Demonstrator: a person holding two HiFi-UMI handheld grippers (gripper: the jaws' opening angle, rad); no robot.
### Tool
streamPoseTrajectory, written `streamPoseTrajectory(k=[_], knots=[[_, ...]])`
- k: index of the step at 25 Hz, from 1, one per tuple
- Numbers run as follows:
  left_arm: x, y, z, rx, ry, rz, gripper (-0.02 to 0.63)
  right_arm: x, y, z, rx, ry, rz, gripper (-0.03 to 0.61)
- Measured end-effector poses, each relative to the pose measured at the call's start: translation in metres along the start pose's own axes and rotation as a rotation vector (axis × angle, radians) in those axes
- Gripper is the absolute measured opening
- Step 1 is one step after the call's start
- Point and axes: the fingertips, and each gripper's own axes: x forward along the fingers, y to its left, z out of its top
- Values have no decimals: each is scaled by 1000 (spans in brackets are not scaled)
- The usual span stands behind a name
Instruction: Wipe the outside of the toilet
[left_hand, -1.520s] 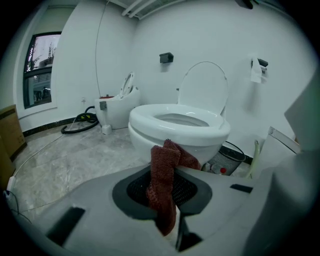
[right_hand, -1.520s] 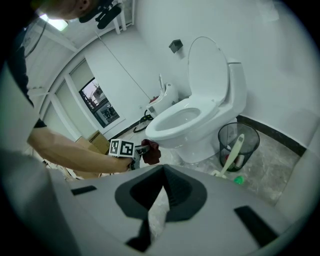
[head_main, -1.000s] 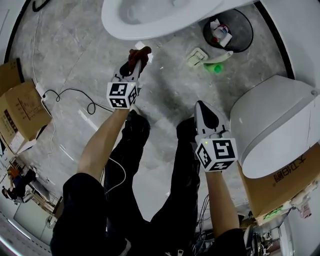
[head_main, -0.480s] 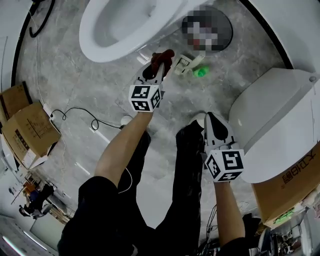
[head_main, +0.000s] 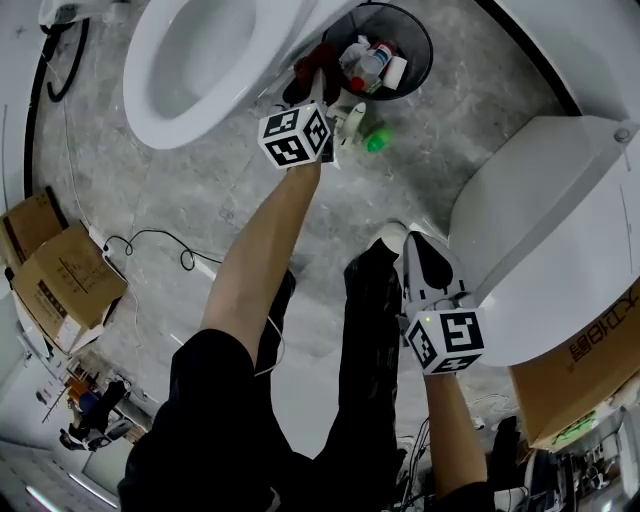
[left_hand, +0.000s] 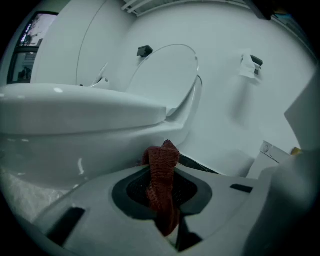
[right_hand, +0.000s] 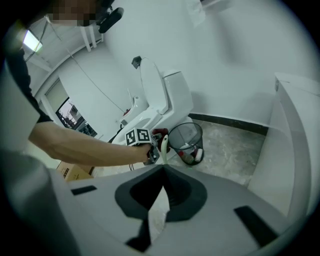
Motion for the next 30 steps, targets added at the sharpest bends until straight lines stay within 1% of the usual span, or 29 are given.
streamPoseTrajectory(k=[2, 7, 11, 15, 23, 30], knots=[[9, 2, -1, -32, -12, 24, 60, 1, -2, -6, 11, 11, 2, 2], [18, 10, -7, -59, -18, 55, 60, 6, -6, -10, 17, 22, 7, 2], [13, 25, -11, -74, -23, 97, 58, 13, -3, -9, 24, 23, 9, 2], [3, 38, -12, -81, -38, 125, 58, 19, 11, -10, 18, 27, 26, 2], [-24, 57, -16, -77, -25, 120, 58, 29, 40, -16, -1, 48, 48, 2], [-55, 84, -25, -69, -11, 132, 60, 38, 66, -21, -25, 64, 65, 2]])
